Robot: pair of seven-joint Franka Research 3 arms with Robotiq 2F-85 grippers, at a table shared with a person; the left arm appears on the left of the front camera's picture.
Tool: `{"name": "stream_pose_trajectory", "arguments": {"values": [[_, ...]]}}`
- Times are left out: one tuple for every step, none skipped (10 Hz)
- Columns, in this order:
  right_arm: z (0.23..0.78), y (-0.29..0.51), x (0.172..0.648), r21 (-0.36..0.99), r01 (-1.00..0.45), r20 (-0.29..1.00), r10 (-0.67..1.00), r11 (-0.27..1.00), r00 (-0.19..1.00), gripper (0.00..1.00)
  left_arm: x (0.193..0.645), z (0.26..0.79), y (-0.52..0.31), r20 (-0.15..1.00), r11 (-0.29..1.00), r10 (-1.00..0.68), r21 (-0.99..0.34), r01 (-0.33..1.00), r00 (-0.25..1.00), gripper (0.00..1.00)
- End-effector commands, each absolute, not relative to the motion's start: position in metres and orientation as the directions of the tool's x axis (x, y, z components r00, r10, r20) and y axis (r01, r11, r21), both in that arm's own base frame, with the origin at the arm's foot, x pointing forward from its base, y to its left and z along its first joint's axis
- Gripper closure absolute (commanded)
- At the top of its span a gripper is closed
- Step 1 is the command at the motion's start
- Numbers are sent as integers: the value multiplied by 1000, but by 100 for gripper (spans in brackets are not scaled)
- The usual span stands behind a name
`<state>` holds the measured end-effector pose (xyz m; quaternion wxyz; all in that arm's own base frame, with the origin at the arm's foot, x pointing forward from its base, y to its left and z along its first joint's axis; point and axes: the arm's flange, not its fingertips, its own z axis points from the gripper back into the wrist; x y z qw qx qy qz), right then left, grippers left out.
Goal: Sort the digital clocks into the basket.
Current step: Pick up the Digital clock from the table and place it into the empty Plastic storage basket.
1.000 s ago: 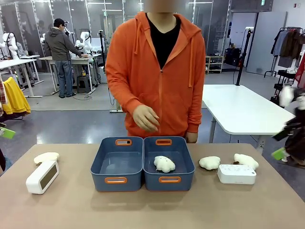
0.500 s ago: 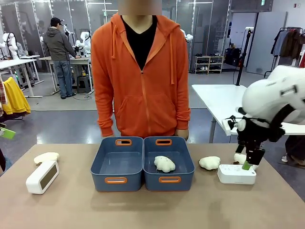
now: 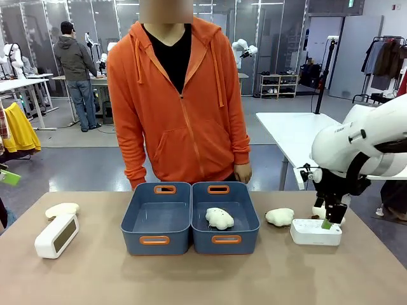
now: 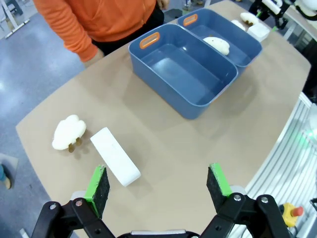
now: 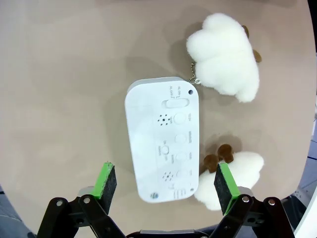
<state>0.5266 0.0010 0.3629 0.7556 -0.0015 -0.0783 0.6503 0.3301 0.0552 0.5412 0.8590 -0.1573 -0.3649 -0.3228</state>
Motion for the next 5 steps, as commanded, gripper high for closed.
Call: {"name": "stream_pose_trajectory", "arguments": {"values": [[342, 4, 540, -107, -990, 147, 986, 96, 80, 0, 331, 541, 55, 733, 730, -444, -38, 682, 516, 0], [334, 6, 542, -102, -991, 141, 987, 86, 71, 0, 331, 541, 55, 733, 730, -444, -38, 682, 516, 0], [328, 8, 541, -74, -994, 124, 990, 75, 66, 0, 331, 541, 55, 733, 730, -444, -38, 682, 516, 0], [322, 9, 543, -57, -996, 112, 991, 73, 66, 0, 331, 541, 55, 733, 730, -444, -38, 682, 516, 0], [316, 11, 543, -47, -997, 94, 994, 69, 64, 0, 331, 541, 55, 733, 730, -444, -38, 682, 516, 0]]}}
